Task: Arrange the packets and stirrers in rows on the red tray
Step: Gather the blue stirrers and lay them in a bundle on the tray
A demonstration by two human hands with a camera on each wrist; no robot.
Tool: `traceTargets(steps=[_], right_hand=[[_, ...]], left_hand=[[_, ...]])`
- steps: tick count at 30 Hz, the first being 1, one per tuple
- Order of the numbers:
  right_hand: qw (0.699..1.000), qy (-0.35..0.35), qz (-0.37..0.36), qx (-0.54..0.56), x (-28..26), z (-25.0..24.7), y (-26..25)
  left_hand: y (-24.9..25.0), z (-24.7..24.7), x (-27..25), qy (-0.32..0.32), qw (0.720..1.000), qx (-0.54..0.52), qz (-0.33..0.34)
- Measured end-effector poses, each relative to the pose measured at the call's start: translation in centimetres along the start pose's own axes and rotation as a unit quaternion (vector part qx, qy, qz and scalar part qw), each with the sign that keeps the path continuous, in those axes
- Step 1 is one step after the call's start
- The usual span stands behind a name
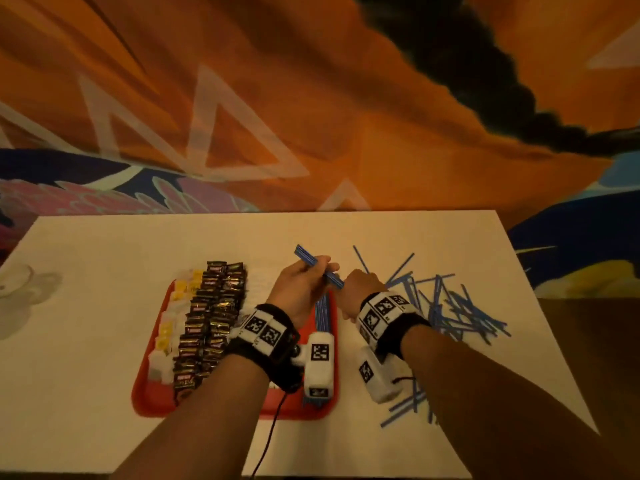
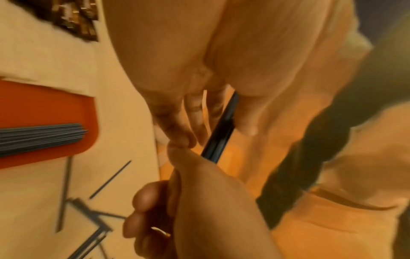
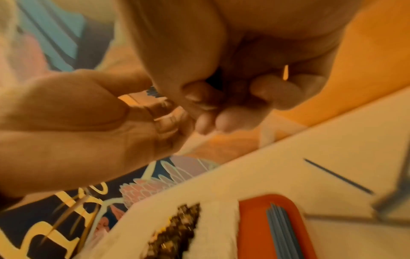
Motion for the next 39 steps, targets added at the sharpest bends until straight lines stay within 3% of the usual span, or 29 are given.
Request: traceTargets(steps=[10, 12, 15, 18, 21, 30, 35, 39], right_hand=[[0.991, -0.13, 0.009, -0.044, 4.4, 6.9, 3.6], [0.991, -0.133, 0.007, -0.028, 5.0, 7.0, 4.4], [0.994, -0.108, 0.011, 0.014, 5.8, 7.1, 6.1], [0.995, -0.079, 0.02, 0.048, 6.4, 7.2, 7.3], [0.994, -0.044, 0.019, 0.098, 6.8, 7.1, 7.9], [0.996, -0.033, -0.046, 0.072, 8.3, 7.0, 5.9], [0.995, -0.034, -0.086, -0.036, 9.9, 7.3, 4.2], [0.984, -0.028, -0.14, -0.101, 10.7, 8.0, 2.7]], left_hand=[[-7.0, -6.3, 5.6, 0.045, 0.976, 0.038, -0.209], [-7.5, -8.8, 7.5, 0.063, 0.958, 0.149, -0.236], [-10.9, -13.9, 12.7, 0.069, 0.892, 0.342, -0.288], [-8.4, -11.5, 12.7, 0.032, 0.809, 0.516, -0.281], [-7.8, -10.3, 13.3, 0.011, 0.775, 0.568, -0.276], [-8.1, -10.0, 14.1, 0.048, 0.738, 0.621, -0.26], [-7.3, -9.9, 13.3, 0.06, 0.717, 0.653, -0.236], [-7.4, -10.2, 12.4, 0.061, 0.732, 0.641, -0.223]])
Point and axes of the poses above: each hand's wrist, its own x-axis towards the middle knuckle, its own z-axis out of the palm, y = z × x, the point moved 5 cm from there along x, towards the middle knuckle, and after that the axes turned 11 degrees about -y, right-handed, at the moved point
